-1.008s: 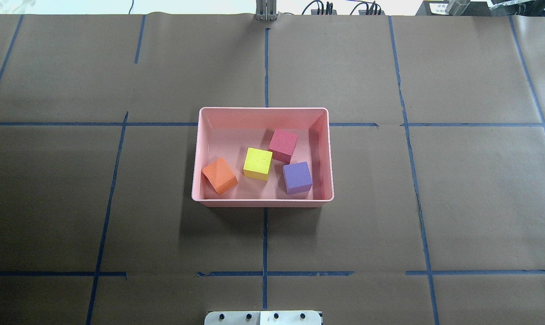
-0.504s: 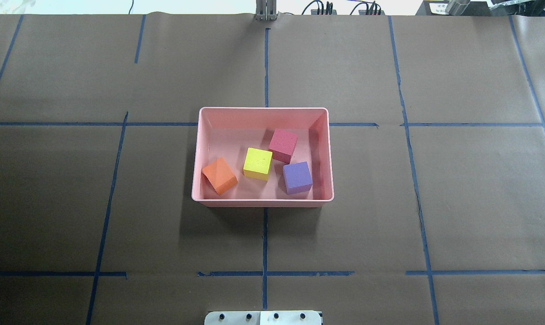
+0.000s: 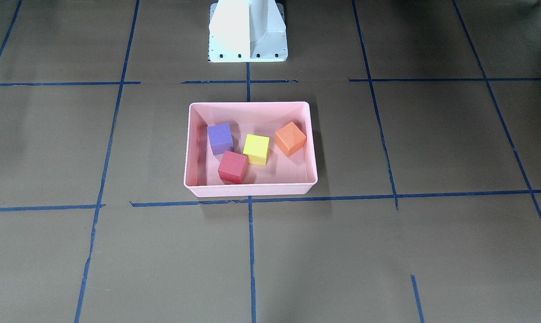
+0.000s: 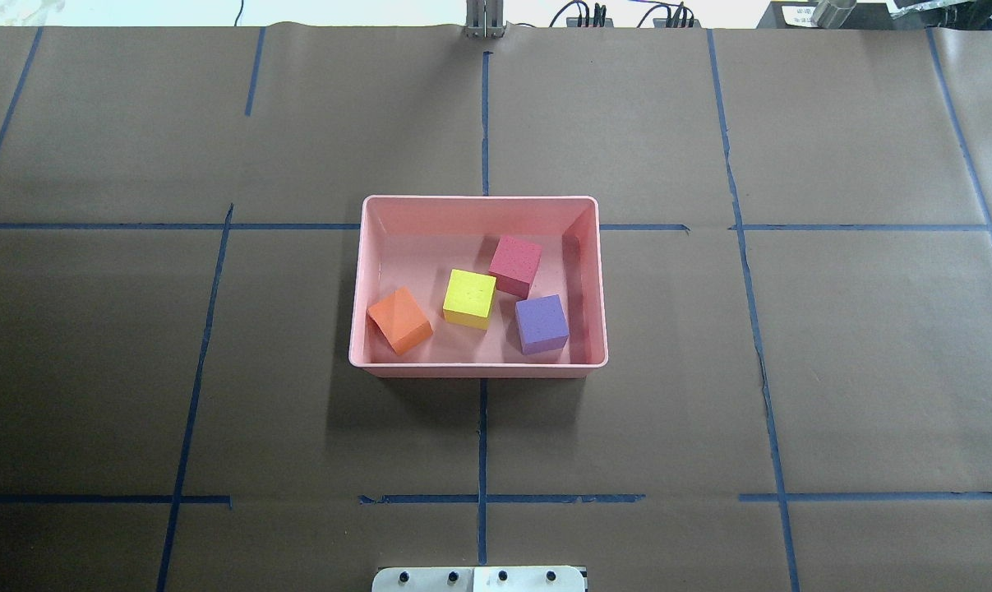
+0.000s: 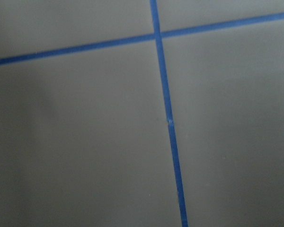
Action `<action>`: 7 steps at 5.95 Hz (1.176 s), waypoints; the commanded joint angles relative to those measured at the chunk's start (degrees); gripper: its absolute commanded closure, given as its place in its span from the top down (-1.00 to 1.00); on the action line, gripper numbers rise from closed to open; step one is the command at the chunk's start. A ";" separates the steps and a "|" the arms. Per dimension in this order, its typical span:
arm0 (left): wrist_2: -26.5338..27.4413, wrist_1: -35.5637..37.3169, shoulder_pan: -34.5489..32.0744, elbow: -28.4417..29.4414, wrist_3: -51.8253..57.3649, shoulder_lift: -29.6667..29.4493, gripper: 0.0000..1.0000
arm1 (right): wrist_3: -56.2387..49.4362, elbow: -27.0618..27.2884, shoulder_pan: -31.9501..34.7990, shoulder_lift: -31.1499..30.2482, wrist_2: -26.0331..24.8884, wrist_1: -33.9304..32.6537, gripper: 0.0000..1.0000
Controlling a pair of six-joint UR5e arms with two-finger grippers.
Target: Place blocks into pink bin with both arms
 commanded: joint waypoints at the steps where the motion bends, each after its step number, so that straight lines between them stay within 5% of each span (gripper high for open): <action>1: 0.30 -0.48 0.05 1.26 0.07 -0.19 1.00 | 0.03 0.06 0.00 -0.21 0.10 0.00 1.00; 7: 0.74 -0.31 0.31 0.04 0.07 -0.28 1.00 | 0.03 0.06 0.00 -0.21 0.10 0.09 1.00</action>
